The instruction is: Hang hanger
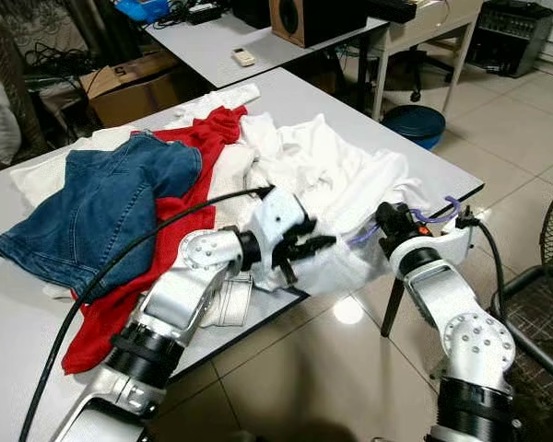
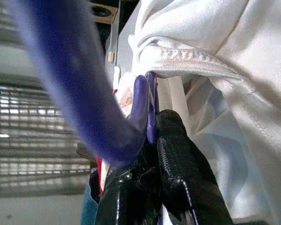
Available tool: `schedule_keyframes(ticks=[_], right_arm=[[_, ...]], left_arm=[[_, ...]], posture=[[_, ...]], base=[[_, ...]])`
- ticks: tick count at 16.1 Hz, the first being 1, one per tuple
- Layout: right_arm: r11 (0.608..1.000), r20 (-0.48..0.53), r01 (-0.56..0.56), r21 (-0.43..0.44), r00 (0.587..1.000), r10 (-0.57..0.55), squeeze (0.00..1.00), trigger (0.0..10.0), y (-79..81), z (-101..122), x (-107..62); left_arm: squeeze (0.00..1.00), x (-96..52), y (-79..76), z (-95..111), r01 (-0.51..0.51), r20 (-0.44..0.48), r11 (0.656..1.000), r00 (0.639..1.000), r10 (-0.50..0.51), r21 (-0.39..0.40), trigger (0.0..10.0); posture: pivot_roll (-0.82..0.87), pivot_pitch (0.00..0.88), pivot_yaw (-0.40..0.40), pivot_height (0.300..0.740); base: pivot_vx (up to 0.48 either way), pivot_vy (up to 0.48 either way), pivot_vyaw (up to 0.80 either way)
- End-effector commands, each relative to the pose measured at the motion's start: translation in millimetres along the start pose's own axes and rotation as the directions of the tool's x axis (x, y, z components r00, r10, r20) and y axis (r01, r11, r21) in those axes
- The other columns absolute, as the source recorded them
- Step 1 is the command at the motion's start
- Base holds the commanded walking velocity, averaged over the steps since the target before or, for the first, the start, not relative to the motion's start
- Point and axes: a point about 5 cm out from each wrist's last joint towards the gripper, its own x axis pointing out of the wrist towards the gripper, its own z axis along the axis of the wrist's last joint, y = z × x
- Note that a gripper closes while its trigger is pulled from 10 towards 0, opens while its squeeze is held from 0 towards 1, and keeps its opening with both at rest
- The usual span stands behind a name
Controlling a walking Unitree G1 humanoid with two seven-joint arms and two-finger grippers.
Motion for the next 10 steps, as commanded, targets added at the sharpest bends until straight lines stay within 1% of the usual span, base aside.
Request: schedule_keyframes(ticks=[1, 2, 3, 4, 5, 6, 7, 8, 9, 10], right_arm=[[0.999, -0.067, 0.016, -0.044, 0.998, -0.019, 0.00, 10.0, -0.1, -11.2, -3.2], [0.998, -0.077, 0.041, -0.047, 0.996, -0.045, 0.00, 10.0, -4.4, -12.3, -4.1], [0.997, -0.085, 0.060, -0.047, 0.994, -0.064, 0.00, 10.0, -8.0, -13.7, -5.0], [0.995, -0.105, 0.083, -0.052, 0.991, -0.088, 0.00, 10.0, -12.0, -17.5, -7.5], [0.995, -0.109, 0.083, -0.052, 0.990, -0.088, 0.00, 10.0, -11.6, -19.3, -9.7], [0.996, -0.108, 0.079, -0.050, 0.991, -0.084, 0.00, 10.0, -10.4, -18.8, -11.6], [0.996, -0.102, 0.068, -0.059, 0.992, -0.073, 0.00, 10.0, -9.4, -16.0, -16.3], [0.993, -0.099, 0.096, -0.067, 0.990, -0.102, 0.00, 10.0, -11.9, -16.0, -16.6], [0.993, -0.105, 0.092, -0.067, 0.990, -0.099, 0.00, 10.0, -10.9, -16.1, -16.1], [0.994, -0.117, 0.072, -0.082, 0.990, -0.081, 0.00, 10.0, -9.0, -17.4, -14.7]], left_arm=[[0.80, -2.5, 11.9, 14.9, -0.049, 0.063, 0.999, 0.997, 0.050, -0.011, 10.0], [0.00, -4.5, 12.8, 16.6, -0.043, 0.081, 0.998, 0.996, 0.046, -0.036, 10.0], [0.00, -7.6, 11.7, 16.1, -0.038, 0.081, 0.998, 0.996, 0.042, -0.048, 10.0], [0.00, -14.6, 7.3, 10.2, -0.035, 0.058, 0.996, 0.998, 0.039, -0.079, 10.0], [0.00, -19.4, 2.7, 3.1, -0.029, 0.028, 0.995, 0.999, 0.032, -0.095, 10.0], [0.00, -21.9, -0.7, 0.6, -0.023, 0.026, 0.996, 0.999, 0.025, -0.092, 10.0], [0.39, -25.0, -4.7, 0.7, -0.031, 0.062, 0.994, 0.997, 0.038, -0.109, 10.0], [1.00, -24.5, -6.6, 4.3, 0.024, 0.038, 0.998, 0.999, -0.022, -0.059, 10.0], [1.00, -24.8, -8.4, 7.8, 0.063, 0.021, 0.996, 0.998, -0.062, -0.055, 10.0], [1.00, -25.6, -8.1, 9.9, 0.082, 0.012, 0.995, 0.997, -0.081, -0.058, 10.0]], posture=[[-0.10, 0.000, 0.134, 0.740], [-0.08, 0.000, 0.108, 0.740], [-0.07, 0.000, 0.097, 0.740], [-0.06, 0.000, 0.087, 0.740], [-0.06, 0.000, 0.089, 0.740], [-0.06, 0.000, 0.096, 0.740], [-0.05, 0.000, 0.093, 0.740], [-0.05, 0.000, 0.079, 0.740], [-0.03, 0.000, 0.071, 0.740], [-0.02, 0.000, 0.072, 0.740]], base=[[0.000, 0.000, 0.00], [0.000, 0.000, 0.00], [0.000, 0.000, 0.00], [0.000, 0.000, 0.00], [0.000, 0.000, 0.00], [0.000, 0.000, 0.00], [0.000, 0.000, 0.00], [0.000, 0.000, 0.00], [0.000, 0.000, 0.00], [0.000, 0.000, 0.00]])
